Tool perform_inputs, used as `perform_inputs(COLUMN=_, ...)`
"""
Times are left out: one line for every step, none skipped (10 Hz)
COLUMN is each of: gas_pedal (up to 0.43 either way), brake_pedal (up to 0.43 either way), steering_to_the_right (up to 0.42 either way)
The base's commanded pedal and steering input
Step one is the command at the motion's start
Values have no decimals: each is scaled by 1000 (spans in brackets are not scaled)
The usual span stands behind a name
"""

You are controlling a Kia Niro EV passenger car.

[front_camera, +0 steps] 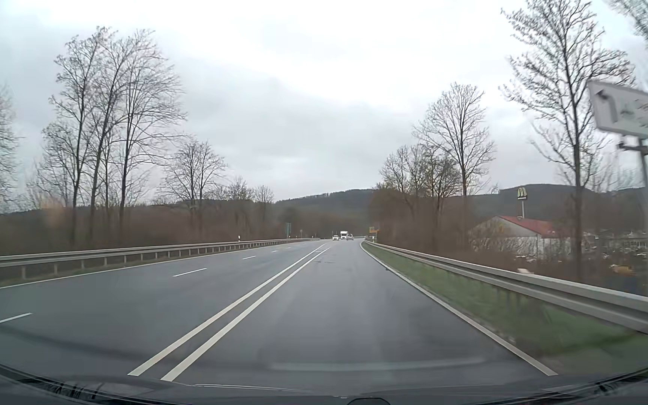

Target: Follow the waypoints while adhering to traffic rules and regulations

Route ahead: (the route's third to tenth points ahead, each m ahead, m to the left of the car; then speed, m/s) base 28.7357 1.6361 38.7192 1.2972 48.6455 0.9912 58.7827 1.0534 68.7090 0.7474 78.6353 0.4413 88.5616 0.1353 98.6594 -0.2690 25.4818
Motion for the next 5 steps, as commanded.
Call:
perform_inputs(gas_pedal=0, brake_pedal=0, steering_to_the_right=5)
perform_inputs(gas_pedal=0, brake_pedal=0, steering_to_the_right=4)
perform_inputs(gas_pedal=0, brake_pedal=0, steering_to_the_right=4)
perform_inputs(gas_pedal=0, brake_pedal=0, steering_to_the_right=4)
perform_inputs(gas_pedal=28, brake_pedal=0, steering_to_the_right=4)
